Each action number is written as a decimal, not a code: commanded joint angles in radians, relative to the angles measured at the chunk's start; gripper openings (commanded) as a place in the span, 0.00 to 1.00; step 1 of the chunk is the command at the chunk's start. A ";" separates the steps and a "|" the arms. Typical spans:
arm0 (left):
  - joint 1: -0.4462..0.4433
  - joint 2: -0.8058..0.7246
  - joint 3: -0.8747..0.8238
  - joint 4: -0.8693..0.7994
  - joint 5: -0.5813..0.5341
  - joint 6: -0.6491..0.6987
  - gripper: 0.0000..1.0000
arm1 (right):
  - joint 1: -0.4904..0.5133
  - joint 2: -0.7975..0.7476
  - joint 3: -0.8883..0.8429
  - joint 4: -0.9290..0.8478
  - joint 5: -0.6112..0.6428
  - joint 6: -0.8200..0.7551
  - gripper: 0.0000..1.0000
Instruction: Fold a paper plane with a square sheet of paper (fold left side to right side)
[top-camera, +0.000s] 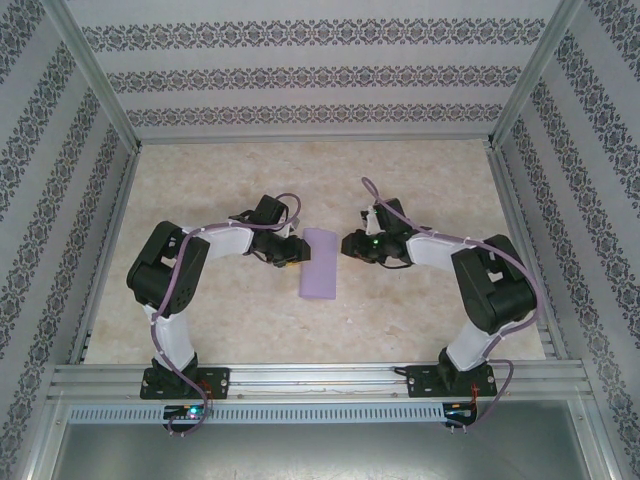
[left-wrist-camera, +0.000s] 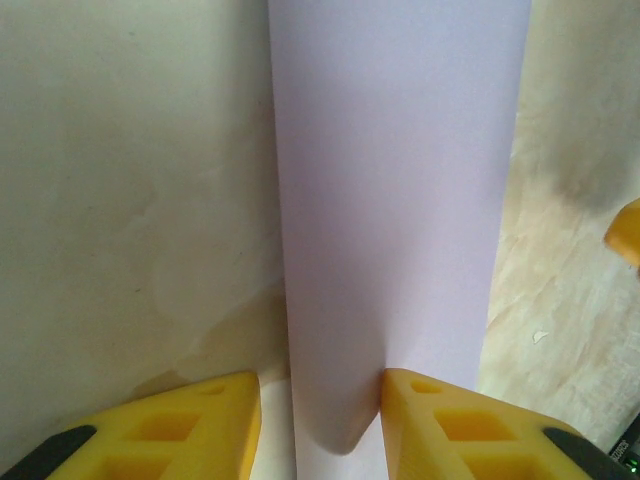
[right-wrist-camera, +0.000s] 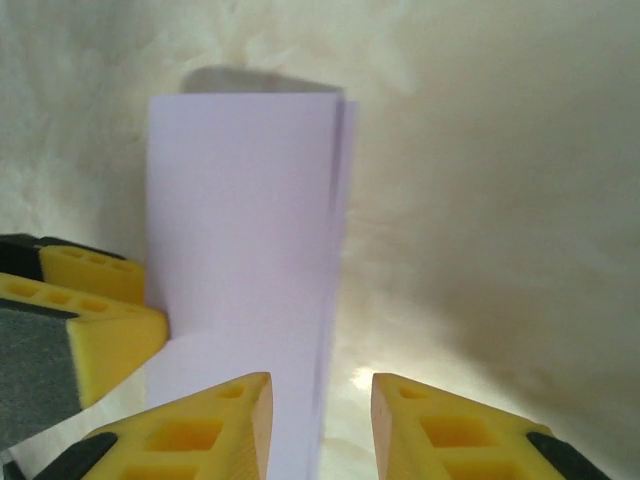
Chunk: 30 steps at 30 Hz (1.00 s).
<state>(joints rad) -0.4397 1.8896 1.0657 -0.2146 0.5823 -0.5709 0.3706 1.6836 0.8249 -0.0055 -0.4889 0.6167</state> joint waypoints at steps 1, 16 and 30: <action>-0.057 0.100 -0.004 0.001 -0.045 0.048 0.38 | -0.035 -0.058 -0.040 -0.044 0.044 -0.036 0.32; -0.071 0.144 0.037 -0.064 -0.100 0.075 0.38 | -0.086 -0.101 -0.078 -0.061 0.040 -0.054 0.34; -0.082 0.175 0.048 -0.055 -0.137 0.055 0.39 | -0.077 -0.088 -0.073 -0.056 0.032 -0.051 0.34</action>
<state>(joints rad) -0.4603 1.9305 1.1465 -0.3313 0.5285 -0.5274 0.2905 1.6012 0.7605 -0.0566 -0.4522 0.5758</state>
